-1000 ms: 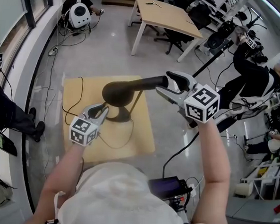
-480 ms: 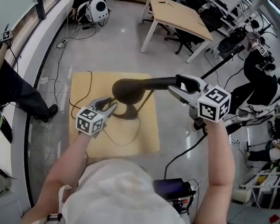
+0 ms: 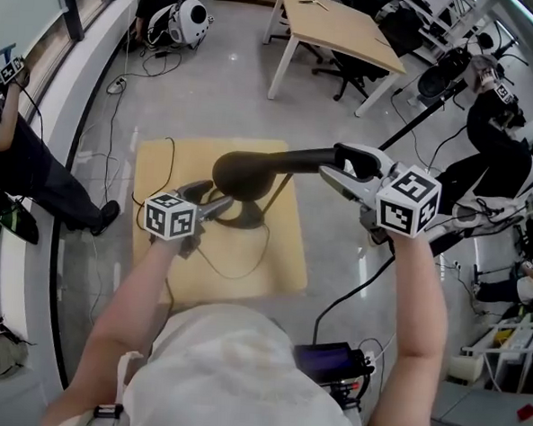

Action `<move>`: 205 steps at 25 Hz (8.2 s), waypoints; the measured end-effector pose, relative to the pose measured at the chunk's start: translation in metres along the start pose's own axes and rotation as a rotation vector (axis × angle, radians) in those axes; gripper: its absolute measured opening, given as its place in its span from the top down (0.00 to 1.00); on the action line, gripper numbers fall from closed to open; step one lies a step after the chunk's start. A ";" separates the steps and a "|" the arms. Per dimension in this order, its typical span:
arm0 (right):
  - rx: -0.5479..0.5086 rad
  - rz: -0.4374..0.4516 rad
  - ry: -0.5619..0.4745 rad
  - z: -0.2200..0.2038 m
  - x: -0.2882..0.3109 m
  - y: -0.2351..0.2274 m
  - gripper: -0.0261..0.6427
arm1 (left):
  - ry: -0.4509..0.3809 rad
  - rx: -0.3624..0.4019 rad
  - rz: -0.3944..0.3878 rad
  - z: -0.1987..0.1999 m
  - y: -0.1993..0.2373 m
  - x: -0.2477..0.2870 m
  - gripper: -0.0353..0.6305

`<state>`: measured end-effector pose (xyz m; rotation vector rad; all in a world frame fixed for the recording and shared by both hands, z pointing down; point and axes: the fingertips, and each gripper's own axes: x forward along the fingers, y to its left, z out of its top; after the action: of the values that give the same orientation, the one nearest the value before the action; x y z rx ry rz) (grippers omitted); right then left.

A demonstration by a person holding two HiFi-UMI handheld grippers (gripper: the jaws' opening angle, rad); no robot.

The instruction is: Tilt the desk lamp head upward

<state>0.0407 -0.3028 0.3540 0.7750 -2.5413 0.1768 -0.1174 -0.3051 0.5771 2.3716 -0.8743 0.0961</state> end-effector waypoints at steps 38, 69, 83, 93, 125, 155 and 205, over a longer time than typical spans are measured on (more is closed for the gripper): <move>0.073 0.035 0.001 -0.027 -0.003 -0.006 0.61 | -0.032 0.210 0.102 0.066 0.010 -0.025 0.44; -0.229 -0.040 0.168 -0.060 0.003 -0.016 0.60 | -0.095 0.528 0.172 0.151 -0.014 -0.043 0.45; -0.342 -0.073 0.311 -0.068 0.006 -0.013 0.62 | -0.121 0.583 0.193 0.164 -0.024 -0.045 0.45; -0.306 -0.077 0.300 -0.077 0.013 -0.007 0.62 | -0.203 0.595 0.204 0.191 -0.043 -0.060 0.49; -0.240 -0.067 0.246 -0.094 0.033 0.005 0.61 | -0.322 0.712 0.272 0.239 -0.096 -0.083 0.58; -0.110 -0.037 0.172 -0.105 0.060 0.012 0.61 | -0.427 0.824 0.284 0.272 -0.166 -0.077 0.62; -0.157 0.154 -0.017 -0.085 0.061 -0.011 0.59 | -0.433 0.678 0.614 0.231 -0.174 -0.091 0.68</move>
<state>0.0368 -0.3201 0.4573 0.5236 -2.5940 0.0203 -0.1133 -0.2787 0.2752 2.6657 -2.0297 0.1417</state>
